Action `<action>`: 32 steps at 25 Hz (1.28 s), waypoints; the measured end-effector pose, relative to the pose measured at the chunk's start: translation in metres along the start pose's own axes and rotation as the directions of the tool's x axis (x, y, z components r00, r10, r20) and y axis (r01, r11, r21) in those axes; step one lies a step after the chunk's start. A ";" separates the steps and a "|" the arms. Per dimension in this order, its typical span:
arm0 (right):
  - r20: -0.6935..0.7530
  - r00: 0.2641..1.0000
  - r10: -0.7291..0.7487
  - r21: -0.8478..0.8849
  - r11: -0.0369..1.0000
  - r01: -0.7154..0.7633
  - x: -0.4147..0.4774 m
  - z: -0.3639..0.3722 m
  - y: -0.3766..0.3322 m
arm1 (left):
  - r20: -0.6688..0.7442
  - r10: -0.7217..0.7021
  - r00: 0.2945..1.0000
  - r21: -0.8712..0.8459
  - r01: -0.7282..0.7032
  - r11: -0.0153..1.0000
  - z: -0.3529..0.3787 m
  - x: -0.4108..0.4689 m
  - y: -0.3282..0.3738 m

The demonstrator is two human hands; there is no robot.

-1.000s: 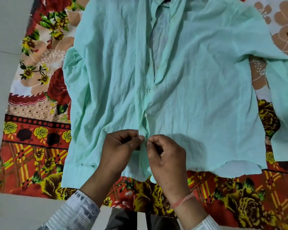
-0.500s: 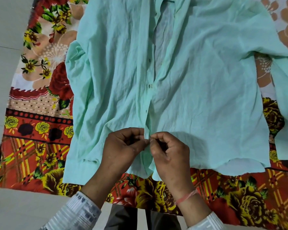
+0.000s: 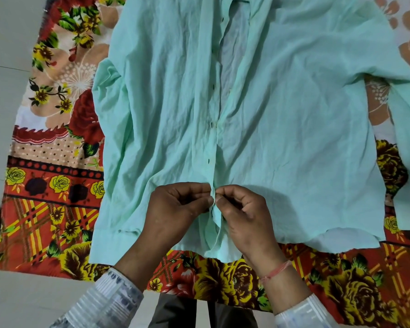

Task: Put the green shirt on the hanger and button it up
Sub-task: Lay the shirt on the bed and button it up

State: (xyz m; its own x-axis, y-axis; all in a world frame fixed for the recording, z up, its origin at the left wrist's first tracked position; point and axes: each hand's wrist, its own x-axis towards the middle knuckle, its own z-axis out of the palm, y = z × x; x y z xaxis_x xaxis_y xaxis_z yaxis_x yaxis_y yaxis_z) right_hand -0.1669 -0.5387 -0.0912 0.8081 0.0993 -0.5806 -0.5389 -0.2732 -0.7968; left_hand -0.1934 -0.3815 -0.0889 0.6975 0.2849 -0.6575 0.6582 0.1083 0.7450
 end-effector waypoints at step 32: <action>-0.060 0.955 -0.292 -0.283 0.922 0.264 0.062 0.005 -0.021 | -0.199 0.187 0.962 0.448 -0.080 0.890 0.017 0.063 0.019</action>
State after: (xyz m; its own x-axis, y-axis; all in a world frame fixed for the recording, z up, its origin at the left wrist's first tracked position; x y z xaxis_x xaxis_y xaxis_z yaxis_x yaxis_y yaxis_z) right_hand -0.1068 -0.5222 -0.1113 0.9430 0.1174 -0.3115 -0.2160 -0.4963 -0.8409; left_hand -0.1320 -0.3774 -0.1178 0.7376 0.4834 -0.4714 0.6571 -0.3530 0.6661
